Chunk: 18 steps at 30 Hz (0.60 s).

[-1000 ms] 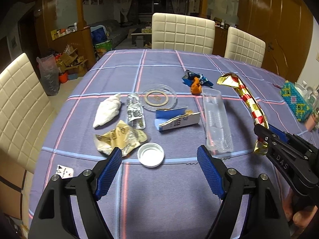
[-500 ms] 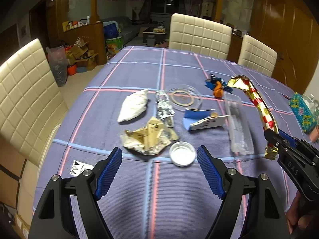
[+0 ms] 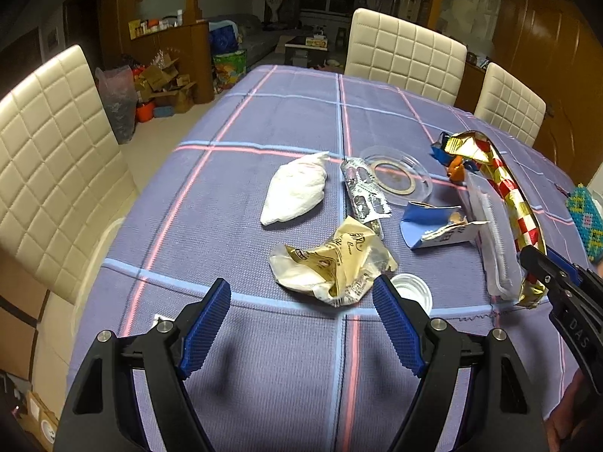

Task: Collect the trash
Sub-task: 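Grasp the crumpled gold foil with the left tool while the right tool holds the wrapper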

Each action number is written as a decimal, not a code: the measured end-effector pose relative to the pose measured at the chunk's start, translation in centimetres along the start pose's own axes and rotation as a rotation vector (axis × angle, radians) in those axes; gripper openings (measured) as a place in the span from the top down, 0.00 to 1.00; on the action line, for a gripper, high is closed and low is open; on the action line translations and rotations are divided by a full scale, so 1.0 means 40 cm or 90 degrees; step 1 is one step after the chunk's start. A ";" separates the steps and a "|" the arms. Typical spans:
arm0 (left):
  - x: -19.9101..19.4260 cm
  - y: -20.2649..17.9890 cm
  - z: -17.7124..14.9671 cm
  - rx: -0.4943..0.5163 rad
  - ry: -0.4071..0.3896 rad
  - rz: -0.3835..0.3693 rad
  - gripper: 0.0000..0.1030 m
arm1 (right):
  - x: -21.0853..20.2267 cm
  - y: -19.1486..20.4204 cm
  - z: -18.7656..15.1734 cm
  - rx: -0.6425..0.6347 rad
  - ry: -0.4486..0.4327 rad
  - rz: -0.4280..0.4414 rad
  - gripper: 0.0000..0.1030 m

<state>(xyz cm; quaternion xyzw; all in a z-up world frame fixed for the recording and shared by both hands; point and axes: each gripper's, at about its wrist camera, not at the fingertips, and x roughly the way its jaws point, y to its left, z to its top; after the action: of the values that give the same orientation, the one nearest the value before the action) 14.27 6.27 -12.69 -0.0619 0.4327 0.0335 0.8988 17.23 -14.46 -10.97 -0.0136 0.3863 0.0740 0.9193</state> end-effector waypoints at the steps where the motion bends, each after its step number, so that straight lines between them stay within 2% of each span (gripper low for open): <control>1: 0.007 0.001 0.004 0.000 0.003 -0.003 0.26 | 0.004 0.003 0.002 0.000 0.001 0.000 0.77; 6: 0.036 -0.010 0.020 0.013 0.004 -0.004 0.26 | 0.018 0.012 0.008 0.001 0.003 -0.002 0.77; 11: 0.059 -0.017 0.021 0.026 0.010 -0.025 0.28 | 0.025 0.008 0.012 0.003 0.003 -0.007 0.77; 12: 0.062 -0.019 0.019 0.030 0.009 -0.029 0.32 | 0.026 0.007 0.012 0.003 0.004 -0.007 0.77; 13: 0.065 -0.022 0.015 0.034 0.011 -0.031 0.45 | 0.027 0.005 0.012 0.004 0.004 -0.006 0.77; 15: 0.066 -0.026 0.013 0.036 0.009 -0.026 0.51 | 0.026 0.004 0.012 0.005 0.002 -0.006 0.77; 17: 0.056 -0.031 0.009 0.044 0.000 -0.024 0.75 | 0.024 0.003 0.011 0.006 0.000 -0.004 0.77; 18: 0.049 -0.034 0.006 0.050 -0.005 -0.019 0.76 | 0.021 0.002 0.009 0.005 -0.001 -0.001 0.77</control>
<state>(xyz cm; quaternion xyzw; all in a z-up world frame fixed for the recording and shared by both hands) 15.84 4.97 -13.95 -0.0331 0.4294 0.0037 0.9025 18.05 -14.23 -11.30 -0.0099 0.3861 0.0720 0.9196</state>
